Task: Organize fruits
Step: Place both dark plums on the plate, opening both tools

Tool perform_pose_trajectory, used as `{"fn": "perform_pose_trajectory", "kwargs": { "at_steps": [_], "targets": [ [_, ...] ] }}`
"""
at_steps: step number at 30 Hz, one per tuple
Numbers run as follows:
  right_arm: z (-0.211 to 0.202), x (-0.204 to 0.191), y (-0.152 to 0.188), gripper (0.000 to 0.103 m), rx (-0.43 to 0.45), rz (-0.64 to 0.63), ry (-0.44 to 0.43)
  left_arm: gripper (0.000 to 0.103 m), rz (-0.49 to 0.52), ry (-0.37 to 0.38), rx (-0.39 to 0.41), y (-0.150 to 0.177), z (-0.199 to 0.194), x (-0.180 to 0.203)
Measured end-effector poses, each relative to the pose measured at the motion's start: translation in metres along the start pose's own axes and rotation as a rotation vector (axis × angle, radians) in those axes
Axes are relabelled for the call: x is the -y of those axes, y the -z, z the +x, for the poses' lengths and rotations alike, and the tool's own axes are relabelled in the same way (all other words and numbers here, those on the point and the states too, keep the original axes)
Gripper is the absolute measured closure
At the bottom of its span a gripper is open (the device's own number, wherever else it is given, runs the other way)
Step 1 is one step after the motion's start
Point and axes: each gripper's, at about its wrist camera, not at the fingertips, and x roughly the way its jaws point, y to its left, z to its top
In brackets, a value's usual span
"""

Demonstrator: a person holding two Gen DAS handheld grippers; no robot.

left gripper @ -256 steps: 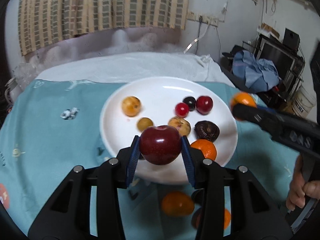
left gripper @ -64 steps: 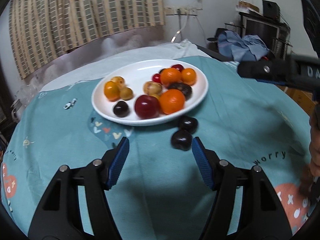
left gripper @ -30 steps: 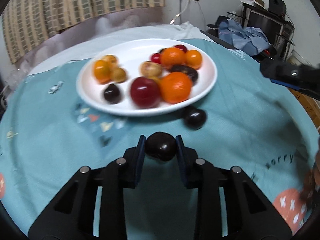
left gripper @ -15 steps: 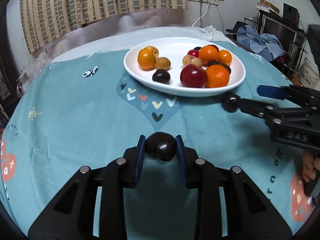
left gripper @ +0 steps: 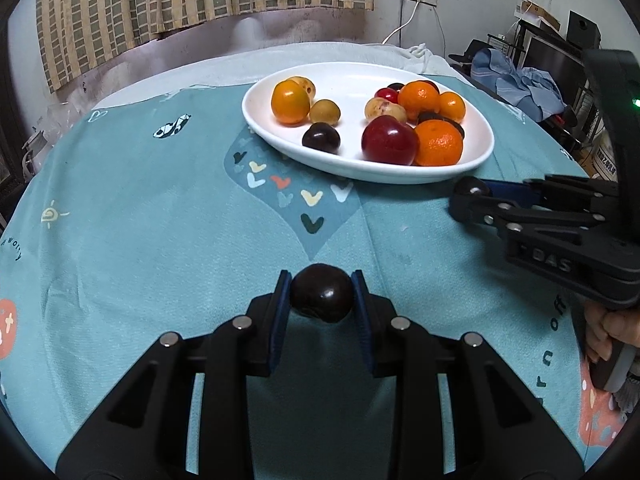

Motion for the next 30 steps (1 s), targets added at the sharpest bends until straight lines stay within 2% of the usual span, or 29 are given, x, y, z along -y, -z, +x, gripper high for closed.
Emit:
{"fn": "perform_pose_trajectory", "kwargs": {
  "at_steps": [3, 6, 11, 17, 23, 24, 26, 27, 30],
  "targets": [
    [-0.025, -0.003, 0.009, 0.073, 0.035, 0.005, -0.031, 0.072, -0.008, 0.012, 0.020, 0.000, -0.007, 0.000],
    [-0.057, -0.001, 0.014, 0.072, 0.105, 0.020, -0.049, 0.072, -0.020, 0.015, 0.060, -0.009, -0.021, 0.002],
    [-0.088, 0.013, -0.016, 0.072, 0.191, 0.051, -0.036, 0.072, -0.020, 0.009, 0.105, -0.051, -0.033, 0.007],
    [-0.064, 0.037, -0.069, 0.072, 0.202, 0.133, -0.039, 0.072, -0.053, 0.011, 0.124, -0.106, -0.010, 0.010],
    [-0.003, 0.046, -0.098, 0.071, 0.126, 0.205, -0.098, 0.072, -0.059, 0.006, 0.093, -0.122, 0.035, 0.011],
    [0.006, 0.049, -0.101, 0.068, 0.107, 0.229, -0.116, 0.071, -0.060, 0.006, 0.084, -0.122, 0.041, 0.010],
    [0.015, 0.053, -0.102, 0.048, 0.090, 0.265, -0.125, 0.053, -0.069, 0.003, 0.076, -0.120, 0.050, 0.006],
    [0.012, 0.055, -0.100, 0.043, 0.113, 0.268, -0.116, 0.046, -0.074, -0.001, 0.083, -0.117, 0.051, 0.005],
    [-0.012, 0.056, -0.098, 0.043, 0.179, 0.252, -0.101, 0.047, -0.075, 0.000, 0.082, -0.113, 0.048, 0.000]
  ]
}}
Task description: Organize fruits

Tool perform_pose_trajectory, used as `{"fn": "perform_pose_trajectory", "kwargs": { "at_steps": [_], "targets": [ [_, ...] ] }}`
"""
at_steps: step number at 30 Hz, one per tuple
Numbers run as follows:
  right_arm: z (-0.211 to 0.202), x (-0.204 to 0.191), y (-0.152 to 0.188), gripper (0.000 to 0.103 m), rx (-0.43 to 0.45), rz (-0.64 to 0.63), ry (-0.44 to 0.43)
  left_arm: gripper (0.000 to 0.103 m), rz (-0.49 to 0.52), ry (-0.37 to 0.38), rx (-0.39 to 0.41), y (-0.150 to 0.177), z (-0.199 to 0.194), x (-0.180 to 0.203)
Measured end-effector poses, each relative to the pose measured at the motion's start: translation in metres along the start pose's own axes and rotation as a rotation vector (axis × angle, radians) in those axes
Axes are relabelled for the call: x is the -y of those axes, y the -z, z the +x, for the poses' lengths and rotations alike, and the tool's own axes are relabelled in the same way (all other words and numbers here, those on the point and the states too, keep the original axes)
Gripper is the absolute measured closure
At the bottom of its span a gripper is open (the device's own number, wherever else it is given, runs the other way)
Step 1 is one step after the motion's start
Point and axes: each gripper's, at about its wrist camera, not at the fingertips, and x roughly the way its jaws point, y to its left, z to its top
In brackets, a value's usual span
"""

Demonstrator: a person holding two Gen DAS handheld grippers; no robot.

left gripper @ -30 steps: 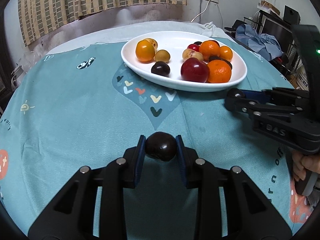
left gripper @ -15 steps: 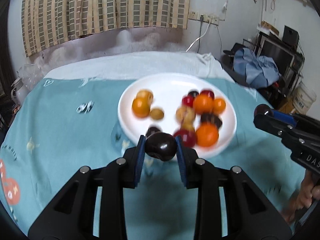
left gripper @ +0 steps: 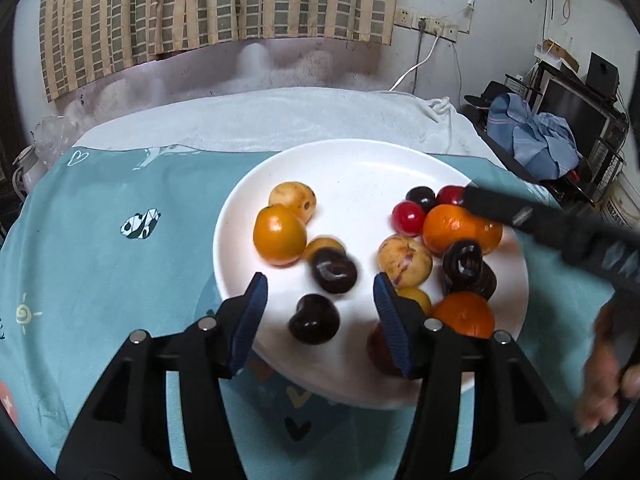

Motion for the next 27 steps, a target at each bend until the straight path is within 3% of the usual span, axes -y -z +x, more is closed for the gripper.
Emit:
{"fn": "perform_pose_trajectory", "kwargs": {
  "at_steps": [3, 7, 14, 16, 19, 21, 24, 27],
  "targets": [
    [-0.033, -0.003, -0.003, 0.042, 0.047, 0.011, -0.037, 0.045, -0.030, -0.012, 0.029, 0.003, -0.021, -0.009],
    [-0.070, -0.012, 0.016, 0.036, 0.078, -0.018, -0.029, 0.029, -0.027, -0.071, 0.089, 0.022, -0.062, -0.011],
    [-0.102, -0.022, 0.101, 0.036, 0.090, -0.056, 0.050, 0.020, -0.009, -0.162, 0.144, 0.092, -0.122, 0.000],
    [-0.107, -0.025, 0.121, 0.036, 0.094, -0.081, 0.112, 0.019, -0.005, -0.176, 0.150, 0.105, -0.130, 0.004],
    [-0.117, -0.026, 0.131, 0.035, 0.135, -0.078, 0.131, 0.012, -0.008, -0.175, 0.180, 0.117, -0.145, 0.009],
    [-0.121, -0.024, 0.132, 0.026, 0.164, -0.070, 0.150, 0.009, 0.008, -0.198, 0.209, 0.120, -0.150, 0.013],
    [-0.116, -0.023, 0.131, 0.013, 0.151, -0.070, 0.177, 0.003, 0.037, -0.234, 0.230, 0.119, -0.152, 0.016],
    [-0.109, -0.023, 0.131, 0.013, 0.121, -0.084, 0.177, 0.002, 0.049, -0.239, 0.204, 0.117, -0.147, 0.015]
  ]
}}
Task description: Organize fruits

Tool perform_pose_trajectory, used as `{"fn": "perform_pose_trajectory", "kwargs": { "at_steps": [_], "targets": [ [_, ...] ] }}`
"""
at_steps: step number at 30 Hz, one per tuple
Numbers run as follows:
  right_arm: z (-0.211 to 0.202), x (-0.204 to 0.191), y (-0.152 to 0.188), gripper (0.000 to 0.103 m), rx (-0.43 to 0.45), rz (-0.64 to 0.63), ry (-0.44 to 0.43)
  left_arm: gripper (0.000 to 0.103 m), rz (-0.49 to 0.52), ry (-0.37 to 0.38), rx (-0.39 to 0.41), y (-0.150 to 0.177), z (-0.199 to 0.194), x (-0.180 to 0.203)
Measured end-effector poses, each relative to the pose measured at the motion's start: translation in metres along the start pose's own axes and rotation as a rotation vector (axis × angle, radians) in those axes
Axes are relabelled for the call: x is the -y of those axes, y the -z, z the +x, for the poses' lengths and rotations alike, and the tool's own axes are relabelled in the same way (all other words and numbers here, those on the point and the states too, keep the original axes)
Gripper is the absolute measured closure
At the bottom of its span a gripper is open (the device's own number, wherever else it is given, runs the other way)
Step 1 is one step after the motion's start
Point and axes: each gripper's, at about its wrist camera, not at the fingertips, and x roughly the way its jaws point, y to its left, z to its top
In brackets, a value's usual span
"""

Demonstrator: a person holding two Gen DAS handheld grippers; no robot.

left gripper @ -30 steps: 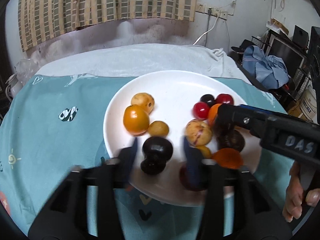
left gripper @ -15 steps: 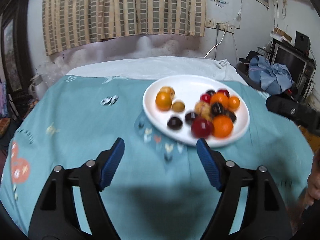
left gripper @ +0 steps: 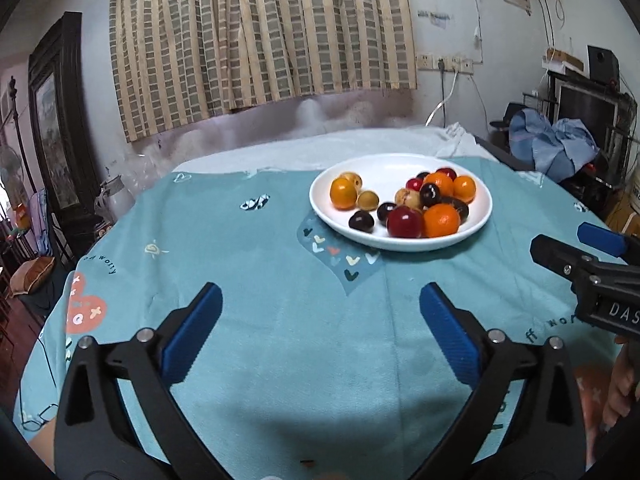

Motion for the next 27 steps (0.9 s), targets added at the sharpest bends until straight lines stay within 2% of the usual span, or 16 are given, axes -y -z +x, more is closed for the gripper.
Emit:
{"fn": "perform_pose_trajectory", "kwargs": {
  "at_steps": [2, 4, 9, 13, 27],
  "targets": [
    [0.003, -0.002, 0.001, 0.010, -0.018, -0.013, -0.004, 0.002, -0.009, 0.019, -0.016, -0.001, 0.001, -0.003],
    [0.004, -0.004, 0.002, 0.003, -0.029, -0.017, -0.008, 0.002, -0.032, 0.036, -0.021, -0.002, 0.001, -0.008],
    [0.000, -0.011, 0.001, 0.001, -0.014, -0.059, 0.036, 0.002, -0.096, 0.059, -0.060, -0.004, 0.003, -0.017],
    [-0.005, -0.016, 0.005, 0.001, 0.023, -0.099, 0.032, 0.002, -0.121, 0.079, -0.060, -0.003, 0.002, -0.022],
    [-0.003, -0.021, 0.005, 0.001, 0.004, -0.112, 0.023, 0.002, -0.062, 0.021, -0.056, -0.004, 0.001, -0.013]
  ]
}}
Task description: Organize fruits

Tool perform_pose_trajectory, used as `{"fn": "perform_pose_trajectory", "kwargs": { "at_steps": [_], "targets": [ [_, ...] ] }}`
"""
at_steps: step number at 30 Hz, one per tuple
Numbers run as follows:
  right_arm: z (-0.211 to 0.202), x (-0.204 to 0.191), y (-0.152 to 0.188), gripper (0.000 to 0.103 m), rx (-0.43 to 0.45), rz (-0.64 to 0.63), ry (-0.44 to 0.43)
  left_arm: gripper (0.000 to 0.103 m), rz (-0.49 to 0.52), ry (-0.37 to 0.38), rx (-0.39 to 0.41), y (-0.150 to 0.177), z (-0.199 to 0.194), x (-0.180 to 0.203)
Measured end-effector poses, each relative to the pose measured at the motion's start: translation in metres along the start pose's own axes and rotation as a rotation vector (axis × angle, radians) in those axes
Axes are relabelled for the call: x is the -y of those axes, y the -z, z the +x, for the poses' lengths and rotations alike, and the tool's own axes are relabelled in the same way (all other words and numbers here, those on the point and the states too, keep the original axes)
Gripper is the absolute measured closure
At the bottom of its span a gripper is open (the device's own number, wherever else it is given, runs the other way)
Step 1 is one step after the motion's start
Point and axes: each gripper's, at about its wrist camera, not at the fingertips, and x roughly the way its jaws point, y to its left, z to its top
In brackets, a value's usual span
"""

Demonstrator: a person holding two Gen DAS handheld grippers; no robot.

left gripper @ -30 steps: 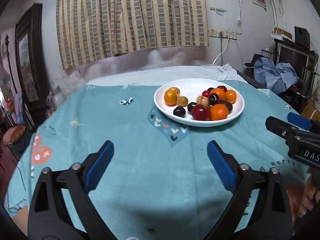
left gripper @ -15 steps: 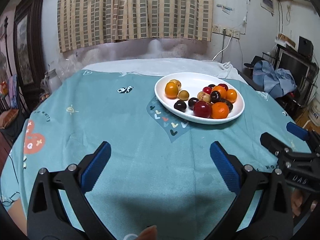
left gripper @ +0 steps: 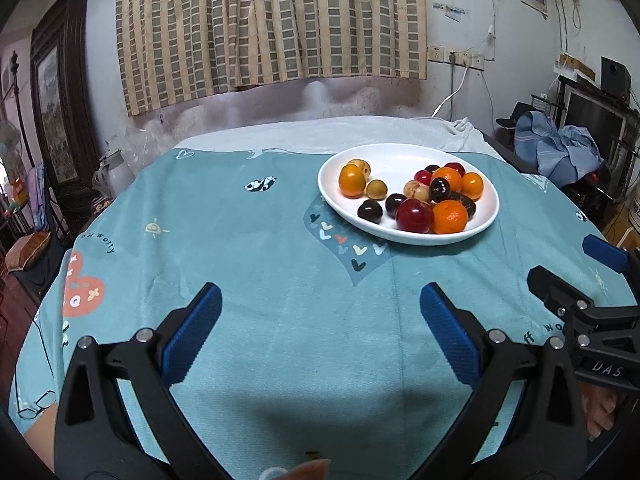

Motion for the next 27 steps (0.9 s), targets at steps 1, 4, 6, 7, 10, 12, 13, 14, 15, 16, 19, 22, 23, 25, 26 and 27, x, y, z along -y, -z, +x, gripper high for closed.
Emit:
{"fn": "perform_pose_trajectory", "kwargs": {
  "at_steps": [1, 4, 6, 7, 10, 12, 13, 14, 15, 16, 19, 22, 23, 25, 26, 27],
  "targets": [
    [0.0003, -0.0003, 0.0000, 0.001, -0.002, -0.001, 0.001, 0.002, 0.002, 0.004, 0.000, 0.0000, -0.0002, 0.0003],
    [0.0016, 0.0006, 0.0004, 0.001, -0.008, 0.003, -0.003, 0.002, 0.004, 0.014, -0.003, 0.0005, 0.0001, 0.0009],
    [0.0022, 0.0008, 0.0007, 0.001, -0.013, 0.007, -0.004, 0.002, 0.004, 0.015, -0.004, 0.0007, 0.0004, 0.0011],
    [0.0021, 0.0005, 0.0009, 0.001, -0.014, 0.007, -0.003, 0.002, 0.004, 0.019, -0.004, 0.0009, 0.0003, 0.0012],
    [0.0038, 0.0014, 0.0012, 0.001, -0.020, 0.009, -0.004, 0.002, 0.007, 0.029, -0.002, 0.0009, 0.0005, 0.0029],
    [0.0047, 0.0015, 0.0016, 0.001, -0.025, 0.010, -0.001, 0.002, 0.012, 0.030, -0.001, 0.0014, 0.0004, 0.0044],
    [0.0050, 0.0015, 0.0018, 0.001, -0.027, 0.010, -0.001, 0.002, 0.014, 0.031, 0.000, 0.0016, 0.0004, 0.0050],
    [0.0052, 0.0016, 0.0019, 0.001, -0.029, 0.011, -0.001, 0.002, 0.013, 0.033, 0.000, 0.0016, 0.0002, 0.0049],
    [0.0053, 0.0015, 0.0021, 0.001, -0.030, 0.011, -0.001, 0.002, 0.012, 0.038, 0.000, 0.0017, 0.0002, 0.0051],
    [0.0058, 0.0013, 0.0020, 0.001, -0.031, 0.012, -0.001, 0.002, 0.010, 0.041, 0.001, 0.0019, 0.0000, 0.0051],
    [0.0060, 0.0013, 0.0022, 0.001, -0.032, 0.012, 0.001, 0.002, 0.003, 0.045, 0.009, 0.0026, -0.0016, 0.0040],
    [0.0069, 0.0019, 0.0022, 0.001, -0.035, 0.013, 0.002, 0.002, -0.005, 0.033, 0.017, 0.0025, -0.0023, 0.0027],
    [0.0068, 0.0022, 0.0022, 0.001, -0.034, 0.013, 0.002, 0.002, -0.007, 0.034, 0.017, 0.0024, -0.0021, 0.0024],
    [0.0070, 0.0023, 0.0021, 0.001, -0.034, 0.015, 0.001, 0.002, 0.001, 0.034, 0.017, 0.0020, -0.0017, 0.0035],
    [0.0073, 0.0023, 0.0023, 0.001, -0.034, 0.015, 0.001, 0.002, 0.005, 0.031, 0.013, 0.0021, -0.0011, 0.0032],
    [0.0075, 0.0023, 0.0023, 0.001, -0.035, 0.015, 0.001, 0.002, 0.007, 0.028, 0.011, 0.0022, -0.0007, 0.0036]
  ]
}}
